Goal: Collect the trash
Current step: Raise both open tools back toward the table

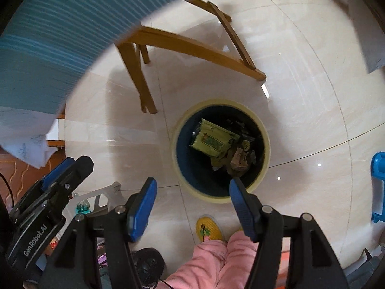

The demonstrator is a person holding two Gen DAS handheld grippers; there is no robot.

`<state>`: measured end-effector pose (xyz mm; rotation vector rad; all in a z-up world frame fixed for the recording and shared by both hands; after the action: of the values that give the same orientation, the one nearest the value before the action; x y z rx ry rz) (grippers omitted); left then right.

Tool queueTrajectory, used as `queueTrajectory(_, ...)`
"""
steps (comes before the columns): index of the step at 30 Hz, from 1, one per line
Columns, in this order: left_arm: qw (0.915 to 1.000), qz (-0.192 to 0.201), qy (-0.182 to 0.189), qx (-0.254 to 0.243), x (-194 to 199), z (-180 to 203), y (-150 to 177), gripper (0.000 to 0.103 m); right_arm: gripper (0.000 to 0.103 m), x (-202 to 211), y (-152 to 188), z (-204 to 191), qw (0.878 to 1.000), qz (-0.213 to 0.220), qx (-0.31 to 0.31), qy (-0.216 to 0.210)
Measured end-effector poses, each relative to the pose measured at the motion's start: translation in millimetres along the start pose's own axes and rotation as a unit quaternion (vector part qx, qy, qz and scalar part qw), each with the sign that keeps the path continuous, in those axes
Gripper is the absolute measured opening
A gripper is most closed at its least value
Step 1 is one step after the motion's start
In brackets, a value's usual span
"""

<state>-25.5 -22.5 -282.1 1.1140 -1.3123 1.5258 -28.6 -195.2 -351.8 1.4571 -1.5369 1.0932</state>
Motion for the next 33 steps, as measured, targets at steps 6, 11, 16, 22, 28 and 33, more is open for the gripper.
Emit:
queueTrajectory(6, 1.0000, 0.002, -0.002, 0.006, 67, -5, -13, 0.060, 0.063, 59, -3, -24, 1.000, 0.014, 0.021, 0.009)
queueTrajectory(11, 0.9998, 0.020, -0.004, 0.001, 127, -8, -21, 0.062, 0.063, 109, -4, -50, 0.998, 0.020, 0.054, 0.015)
queueTrajectory(16, 0.9985, 0.051, -0.012, -0.015, 183, -6, -33, 0.062, 0.063, 162, -5, -78, 0.996, 0.035, 0.085, 0.009)
queueTrajectory(22, 0.9943, 0.106, -0.009, -0.007, 249, -5, -56, 0.063, 0.063, 223, -11, -102, 0.991, 0.069, 0.116, -0.008)
queueTrajectory(28, 0.9848, 0.173, -0.011, 0.002, 307, 1, -80, 0.064, 0.063, 271, -23, -118, 0.981, 0.119, 0.150, -0.016)
queueTrajectory(33, 0.9739, 0.226, -0.017, 0.014, 345, 10, -93, 0.071, 0.063, 310, -42, -119, 0.971, 0.165, 0.174, -0.015)
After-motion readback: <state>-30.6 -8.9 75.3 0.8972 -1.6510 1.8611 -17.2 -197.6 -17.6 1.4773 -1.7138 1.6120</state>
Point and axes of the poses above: each gripper's, at about its wrist camera, not at the fingertips, and x roughly against the way its jaws point, z to its right, y to its underside, the point moved 2 cm from there along -x, roughly the way its jaws point, and after that the axes turned 12 degrees about x, right-handed, at the moved point
